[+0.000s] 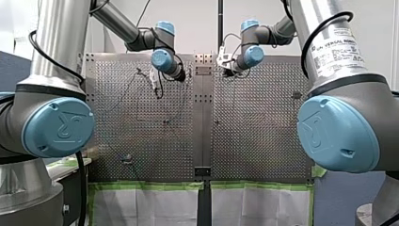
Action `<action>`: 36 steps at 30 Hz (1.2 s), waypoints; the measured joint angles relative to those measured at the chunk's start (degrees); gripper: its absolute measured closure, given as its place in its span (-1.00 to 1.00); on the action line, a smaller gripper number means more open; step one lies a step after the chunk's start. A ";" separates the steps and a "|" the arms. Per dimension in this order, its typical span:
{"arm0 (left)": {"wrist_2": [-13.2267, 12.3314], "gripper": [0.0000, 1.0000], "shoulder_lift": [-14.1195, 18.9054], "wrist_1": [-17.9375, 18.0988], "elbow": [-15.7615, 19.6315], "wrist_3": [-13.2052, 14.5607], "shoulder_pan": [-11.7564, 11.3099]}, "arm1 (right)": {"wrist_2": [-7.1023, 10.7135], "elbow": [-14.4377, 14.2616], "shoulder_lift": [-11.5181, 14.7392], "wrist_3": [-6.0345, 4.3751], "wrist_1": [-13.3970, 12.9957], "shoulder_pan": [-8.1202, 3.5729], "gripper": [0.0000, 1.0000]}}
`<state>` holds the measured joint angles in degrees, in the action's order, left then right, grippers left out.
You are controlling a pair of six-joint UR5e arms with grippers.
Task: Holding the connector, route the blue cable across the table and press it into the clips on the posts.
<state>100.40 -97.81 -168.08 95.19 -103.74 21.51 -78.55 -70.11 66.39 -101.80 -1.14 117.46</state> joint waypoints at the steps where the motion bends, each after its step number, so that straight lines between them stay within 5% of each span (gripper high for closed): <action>1: 0.03 -1.00 0.39 -0.01 0.21 0.00 0.14 | -0.01 0.00 0.09 0.00 0.03 -0.03 1.00; 7: 0.39 -1.00 3.29 -0.24 0.91 1.44 1.53 | -0.08 0.00 0.42 0.00 0.19 -0.15 1.00; 15: 3.90 -1.00 4.74 0.87 -0.23 4.03 5.33 | -0.74 0.00 0.80 0.10 0.65 -0.24 1.00; 29: 10.89 -1.00 -1.55 -2.39 -7.00 5.65 12.31 | -0.90 -0.31 2.49 0.23 1.99 -0.06 1.00; 36: 11.93 -1.00 -4.72 -3.05 -10.17 5.66 13.23 | -0.90 -0.81 2.87 0.34 2.59 0.02 1.00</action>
<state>112.32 -102.54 -171.13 85.02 -98.08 34.75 -79.45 -70.92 69.26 -101.46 1.45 117.48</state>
